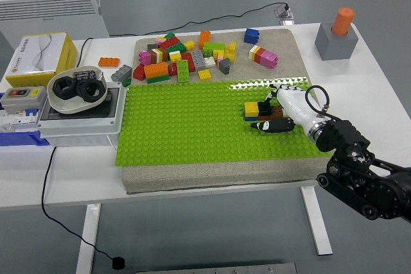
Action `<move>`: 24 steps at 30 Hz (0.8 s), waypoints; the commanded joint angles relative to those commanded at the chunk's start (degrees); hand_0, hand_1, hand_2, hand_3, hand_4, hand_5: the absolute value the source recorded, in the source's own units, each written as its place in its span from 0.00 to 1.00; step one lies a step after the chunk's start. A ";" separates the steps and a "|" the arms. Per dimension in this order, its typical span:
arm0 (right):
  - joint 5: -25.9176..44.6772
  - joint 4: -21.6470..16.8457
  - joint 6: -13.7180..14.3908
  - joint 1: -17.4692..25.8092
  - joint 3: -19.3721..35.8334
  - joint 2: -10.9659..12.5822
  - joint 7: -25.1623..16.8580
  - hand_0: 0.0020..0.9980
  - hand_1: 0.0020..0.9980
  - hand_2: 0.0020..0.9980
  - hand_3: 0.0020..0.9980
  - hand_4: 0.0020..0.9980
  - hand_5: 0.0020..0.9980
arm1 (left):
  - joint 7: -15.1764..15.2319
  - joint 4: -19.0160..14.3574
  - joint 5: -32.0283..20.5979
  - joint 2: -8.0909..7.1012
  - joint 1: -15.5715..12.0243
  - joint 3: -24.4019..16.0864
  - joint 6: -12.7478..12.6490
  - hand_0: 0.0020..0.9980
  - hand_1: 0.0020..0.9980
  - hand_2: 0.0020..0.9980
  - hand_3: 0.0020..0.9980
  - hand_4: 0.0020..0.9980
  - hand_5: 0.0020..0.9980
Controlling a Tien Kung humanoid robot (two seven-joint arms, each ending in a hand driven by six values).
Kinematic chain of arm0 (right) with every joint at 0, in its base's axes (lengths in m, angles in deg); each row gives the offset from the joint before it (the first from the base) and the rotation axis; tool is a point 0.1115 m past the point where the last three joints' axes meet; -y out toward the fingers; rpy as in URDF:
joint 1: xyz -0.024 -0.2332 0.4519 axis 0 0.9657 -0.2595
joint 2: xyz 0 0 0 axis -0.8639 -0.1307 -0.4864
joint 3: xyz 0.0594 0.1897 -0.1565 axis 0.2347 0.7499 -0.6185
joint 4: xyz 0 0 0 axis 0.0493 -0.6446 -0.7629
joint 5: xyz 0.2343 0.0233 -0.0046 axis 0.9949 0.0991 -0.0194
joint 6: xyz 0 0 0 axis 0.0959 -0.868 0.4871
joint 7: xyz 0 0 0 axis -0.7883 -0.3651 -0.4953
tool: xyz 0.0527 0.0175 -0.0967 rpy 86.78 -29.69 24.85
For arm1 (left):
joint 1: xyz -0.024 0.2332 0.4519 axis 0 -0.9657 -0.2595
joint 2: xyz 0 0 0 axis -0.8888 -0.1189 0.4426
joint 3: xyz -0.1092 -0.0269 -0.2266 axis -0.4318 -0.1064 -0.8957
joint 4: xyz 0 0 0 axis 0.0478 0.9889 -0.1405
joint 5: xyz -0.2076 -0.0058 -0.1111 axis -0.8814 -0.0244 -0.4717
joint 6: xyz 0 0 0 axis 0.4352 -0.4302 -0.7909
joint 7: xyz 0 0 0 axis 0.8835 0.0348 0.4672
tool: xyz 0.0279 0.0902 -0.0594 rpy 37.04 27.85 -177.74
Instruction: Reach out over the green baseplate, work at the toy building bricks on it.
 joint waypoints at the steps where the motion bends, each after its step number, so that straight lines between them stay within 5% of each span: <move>1: 0.11 -0.12 0.08 0.03 0.06 0.06 -0.06 0.93 0.92 0.94 0.59 0.98 0.60 | -0.01 0.00 0.02 0.01 -0.01 -0.02 0.00 0.77 0.72 0.71 0.81 0.99 1.00; 18: 1.53 -6.44 1.85 0.89 4.47 2.28 -1.93 0.93 0.90 0.92 0.61 0.97 0.59 | -0.16 0.00 0.15 0.23 -0.29 -0.28 -0.08 0.77 0.72 0.71 0.82 0.99 1.00; 24: 7.75 -11.20 4.88 6.54 11.00 3.68 -6.12 0.93 0.88 0.90 0.63 0.96 0.58 | -0.13 0.00 0.06 0.35 -0.42 -0.12 -0.11 0.77 0.72 0.72 0.82 0.99 1.00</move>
